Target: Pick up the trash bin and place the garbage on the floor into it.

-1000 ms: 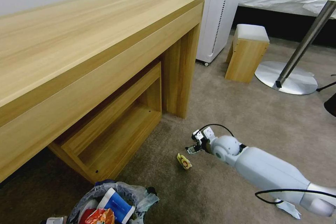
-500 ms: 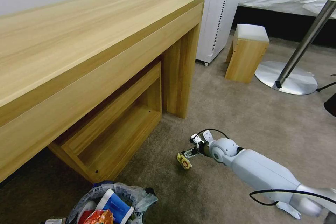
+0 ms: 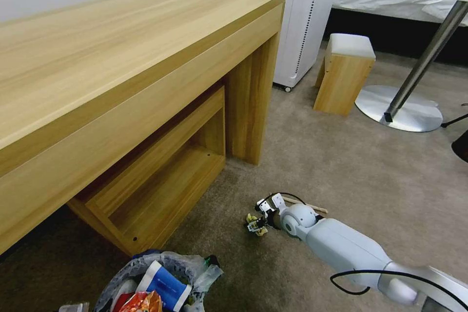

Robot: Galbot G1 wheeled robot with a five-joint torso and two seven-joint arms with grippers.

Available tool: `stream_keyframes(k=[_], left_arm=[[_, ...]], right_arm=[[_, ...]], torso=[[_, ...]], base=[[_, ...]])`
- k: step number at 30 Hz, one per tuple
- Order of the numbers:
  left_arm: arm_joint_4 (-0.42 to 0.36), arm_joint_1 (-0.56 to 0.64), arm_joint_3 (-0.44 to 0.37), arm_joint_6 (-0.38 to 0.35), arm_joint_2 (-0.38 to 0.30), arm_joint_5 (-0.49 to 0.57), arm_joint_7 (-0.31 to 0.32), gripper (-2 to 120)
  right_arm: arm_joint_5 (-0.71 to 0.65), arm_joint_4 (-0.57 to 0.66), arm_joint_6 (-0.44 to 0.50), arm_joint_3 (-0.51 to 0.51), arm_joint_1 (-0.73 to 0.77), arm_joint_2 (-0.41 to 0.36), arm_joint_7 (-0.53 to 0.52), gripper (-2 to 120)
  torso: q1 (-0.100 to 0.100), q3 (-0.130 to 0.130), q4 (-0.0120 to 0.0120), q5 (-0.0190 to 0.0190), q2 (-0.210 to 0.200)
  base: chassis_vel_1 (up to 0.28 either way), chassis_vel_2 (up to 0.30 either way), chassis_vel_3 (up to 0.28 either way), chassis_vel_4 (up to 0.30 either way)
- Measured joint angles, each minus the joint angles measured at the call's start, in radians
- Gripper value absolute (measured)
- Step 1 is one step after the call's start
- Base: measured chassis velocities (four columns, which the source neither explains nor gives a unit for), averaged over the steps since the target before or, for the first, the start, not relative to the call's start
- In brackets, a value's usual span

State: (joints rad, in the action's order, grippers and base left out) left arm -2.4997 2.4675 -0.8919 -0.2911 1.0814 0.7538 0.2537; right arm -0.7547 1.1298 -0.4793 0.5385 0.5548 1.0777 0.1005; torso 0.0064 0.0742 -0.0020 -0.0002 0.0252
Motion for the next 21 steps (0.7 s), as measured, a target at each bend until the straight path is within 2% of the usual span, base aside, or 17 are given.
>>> stream_keyframes(k=[10, 21], left_arm=[[0.012, -0.09, -0.031, 0.038, -0.053, 0.141, 0.069, 0], [-0.002, -0.073, -0.083, 0.016, -0.088, 0.226, 0.102, 0]], right_arm=[[0.048, 0.101, 0.029, 0.008, 0.042, -0.062, -0.002, 100], [0.059, 0.049, 0.058, 0.012, 0.042, -0.029, -0.026, 100]], torso=[[0.0, 0.0, -0.0002, 0.0002, 0.0], [0.0, 0.0, -0.0002, 0.0003, 0.0]], base=[[0.0, 0.0, 0.0, 0.0], [0.0, 0.0, 0.0, 0.0]])
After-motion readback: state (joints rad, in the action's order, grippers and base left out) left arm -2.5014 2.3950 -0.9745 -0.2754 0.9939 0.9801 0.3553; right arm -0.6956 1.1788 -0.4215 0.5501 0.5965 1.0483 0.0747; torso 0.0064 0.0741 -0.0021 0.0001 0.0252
